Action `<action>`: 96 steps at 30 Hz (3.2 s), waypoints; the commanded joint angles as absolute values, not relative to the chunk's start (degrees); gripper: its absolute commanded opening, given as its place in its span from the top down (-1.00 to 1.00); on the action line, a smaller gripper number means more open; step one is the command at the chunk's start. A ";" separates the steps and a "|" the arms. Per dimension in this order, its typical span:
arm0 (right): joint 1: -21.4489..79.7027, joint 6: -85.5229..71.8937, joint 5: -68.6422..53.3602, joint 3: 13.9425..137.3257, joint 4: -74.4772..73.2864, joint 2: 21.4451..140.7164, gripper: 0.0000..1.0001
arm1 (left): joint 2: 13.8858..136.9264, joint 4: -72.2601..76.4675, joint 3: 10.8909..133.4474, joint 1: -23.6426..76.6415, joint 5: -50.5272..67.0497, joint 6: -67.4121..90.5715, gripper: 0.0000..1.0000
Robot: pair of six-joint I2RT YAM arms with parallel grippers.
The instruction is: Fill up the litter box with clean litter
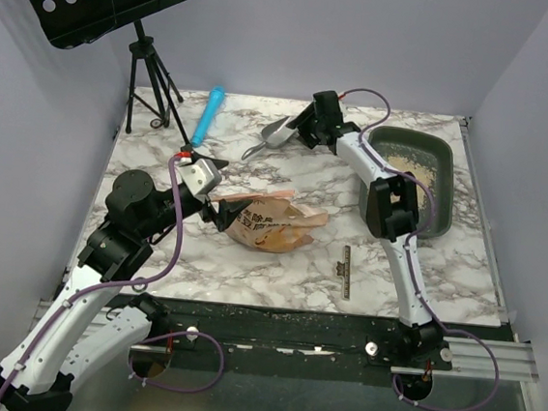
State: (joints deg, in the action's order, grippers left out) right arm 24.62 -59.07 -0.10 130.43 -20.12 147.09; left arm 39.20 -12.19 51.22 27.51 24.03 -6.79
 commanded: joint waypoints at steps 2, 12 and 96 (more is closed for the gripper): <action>24.52 -60.20 -2.37 134.91 -22.85 150.20 -0.24 | 38.67 -12.48 51.24 27.69 22.50 -6.24 -0.98; 24.52 -61.43 -3.95 137.11 -24.17 152.75 -0.22 | 37.97 -12.83 50.54 27.69 22.50 -5.89 -0.97; 38.48 19.42 10.01 118.04 -59.57 85.17 0.99 | 57.21 -21.35 76.72 27.69 37.96 14.67 -0.97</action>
